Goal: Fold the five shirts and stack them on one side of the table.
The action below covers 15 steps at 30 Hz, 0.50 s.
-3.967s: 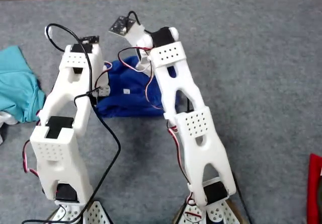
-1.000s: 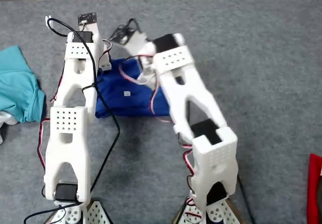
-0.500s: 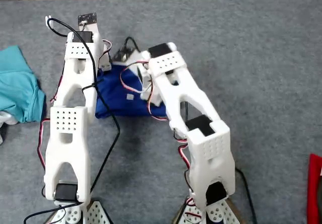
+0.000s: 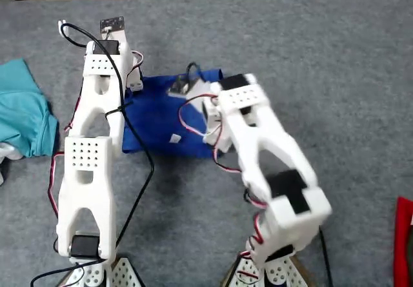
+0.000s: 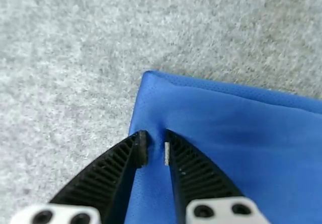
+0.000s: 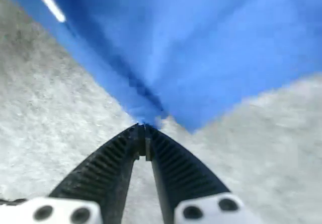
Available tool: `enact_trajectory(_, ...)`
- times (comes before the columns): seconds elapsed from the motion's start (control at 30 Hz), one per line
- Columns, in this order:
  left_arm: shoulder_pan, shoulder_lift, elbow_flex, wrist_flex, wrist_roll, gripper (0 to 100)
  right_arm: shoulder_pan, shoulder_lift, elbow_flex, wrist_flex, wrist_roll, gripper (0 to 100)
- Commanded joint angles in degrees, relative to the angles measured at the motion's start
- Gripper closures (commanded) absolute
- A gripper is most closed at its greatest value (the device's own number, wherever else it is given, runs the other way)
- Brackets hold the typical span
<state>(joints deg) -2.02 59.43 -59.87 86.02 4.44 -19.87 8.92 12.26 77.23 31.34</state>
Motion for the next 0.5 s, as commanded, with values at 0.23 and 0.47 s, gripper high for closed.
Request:
enact_trajectory(0.23, -0.26, -0.4, -2.64, 5.19, -3.87, 88, -0.92, -6.2, -8.4, -7.65, 2.02, 99.3)
enact_trajectory(0.47, -1.49, -1.1, -7.3, 8.97, -3.96, 84, -1.54, 11.56, -28.88, -4.75, 2.02, 99.3)
